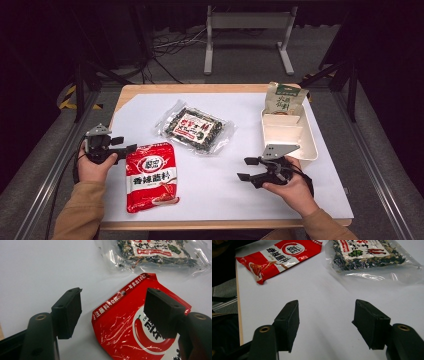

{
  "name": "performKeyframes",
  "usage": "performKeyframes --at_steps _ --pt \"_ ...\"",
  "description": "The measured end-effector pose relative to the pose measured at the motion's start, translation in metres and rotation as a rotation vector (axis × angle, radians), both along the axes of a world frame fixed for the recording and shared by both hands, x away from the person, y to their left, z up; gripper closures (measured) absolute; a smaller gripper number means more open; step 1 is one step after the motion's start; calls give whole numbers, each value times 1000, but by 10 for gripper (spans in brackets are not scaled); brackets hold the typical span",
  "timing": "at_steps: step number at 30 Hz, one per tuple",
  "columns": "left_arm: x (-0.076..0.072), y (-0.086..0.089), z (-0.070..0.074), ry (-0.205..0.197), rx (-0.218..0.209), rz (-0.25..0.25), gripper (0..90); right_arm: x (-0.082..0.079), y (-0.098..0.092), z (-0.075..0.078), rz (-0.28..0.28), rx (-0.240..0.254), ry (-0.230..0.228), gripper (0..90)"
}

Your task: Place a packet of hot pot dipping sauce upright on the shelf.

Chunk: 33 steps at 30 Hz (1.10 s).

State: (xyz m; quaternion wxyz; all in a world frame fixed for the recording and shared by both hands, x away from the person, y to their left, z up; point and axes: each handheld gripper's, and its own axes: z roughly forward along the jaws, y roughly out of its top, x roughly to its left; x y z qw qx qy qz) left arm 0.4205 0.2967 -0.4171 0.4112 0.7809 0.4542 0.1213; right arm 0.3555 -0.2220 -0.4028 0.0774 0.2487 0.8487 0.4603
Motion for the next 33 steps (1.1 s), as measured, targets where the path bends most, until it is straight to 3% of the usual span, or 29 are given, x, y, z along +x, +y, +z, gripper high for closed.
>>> performKeyframes --at_steps 14,23,26,33 --pt "10 3 -24 96 -21 -9 338 -1 2 -3 24 17 23 407" --pt "12 3 -30 124 -33 -29 333 0 4 -6 35 25 51 413" --pt "12 0 -33 161 -56 -35 343 -1 4 -6 38 21 55 418" --pt "8 0 -29 162 -75 -70 435 0 4 -7 40 6 58 427"
